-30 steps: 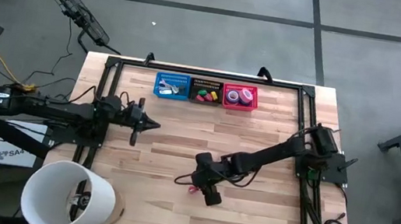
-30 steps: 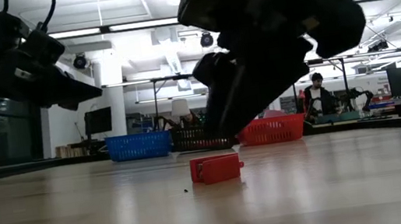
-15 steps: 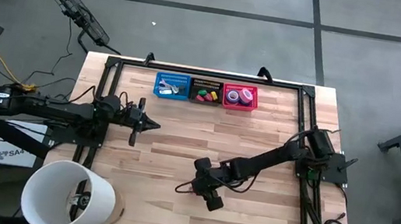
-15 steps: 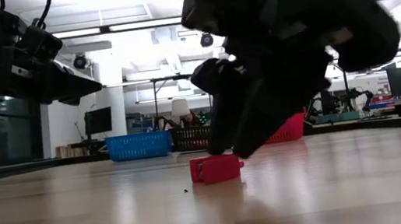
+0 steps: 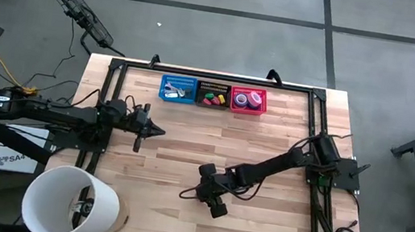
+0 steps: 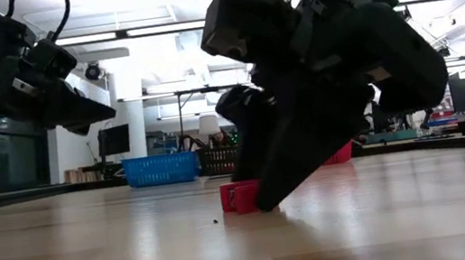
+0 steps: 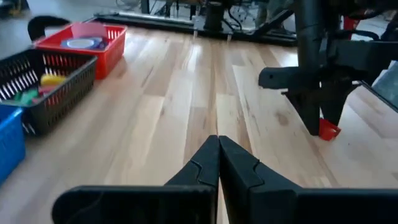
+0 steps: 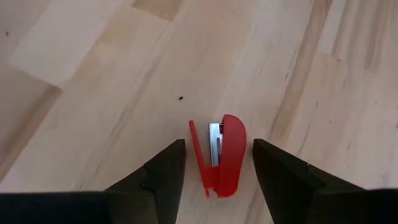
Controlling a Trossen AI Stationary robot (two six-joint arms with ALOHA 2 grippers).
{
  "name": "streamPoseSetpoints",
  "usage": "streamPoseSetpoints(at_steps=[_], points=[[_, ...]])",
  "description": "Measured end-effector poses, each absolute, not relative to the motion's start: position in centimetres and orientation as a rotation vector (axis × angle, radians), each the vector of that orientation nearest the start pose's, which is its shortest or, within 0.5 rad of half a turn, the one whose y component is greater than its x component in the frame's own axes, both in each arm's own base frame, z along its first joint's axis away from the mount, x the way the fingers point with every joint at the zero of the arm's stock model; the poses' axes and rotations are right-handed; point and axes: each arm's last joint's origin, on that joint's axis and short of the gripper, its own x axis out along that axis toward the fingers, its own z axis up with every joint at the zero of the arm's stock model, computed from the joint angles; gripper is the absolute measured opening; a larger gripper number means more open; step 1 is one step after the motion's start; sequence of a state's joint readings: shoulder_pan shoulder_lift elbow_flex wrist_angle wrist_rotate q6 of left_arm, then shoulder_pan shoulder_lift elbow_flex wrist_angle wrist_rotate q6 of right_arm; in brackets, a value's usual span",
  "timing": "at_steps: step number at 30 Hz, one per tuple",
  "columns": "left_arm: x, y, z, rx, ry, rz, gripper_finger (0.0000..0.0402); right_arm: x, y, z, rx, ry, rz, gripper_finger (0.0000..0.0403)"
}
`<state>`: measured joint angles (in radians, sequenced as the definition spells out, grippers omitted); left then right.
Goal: Pick and place Stapler, Stapler remover, tape
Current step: Put the red stapler into the black bin
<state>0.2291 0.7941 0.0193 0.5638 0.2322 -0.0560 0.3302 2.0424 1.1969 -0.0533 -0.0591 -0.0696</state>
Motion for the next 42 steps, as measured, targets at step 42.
streamPoseSetpoints(at_steps=[42], points=[[14.2,2.7,13.9,-0.14,0.249,0.017,0.0001,38.5,3.8,16.3,-0.053,0.945,0.17,0.0048]])
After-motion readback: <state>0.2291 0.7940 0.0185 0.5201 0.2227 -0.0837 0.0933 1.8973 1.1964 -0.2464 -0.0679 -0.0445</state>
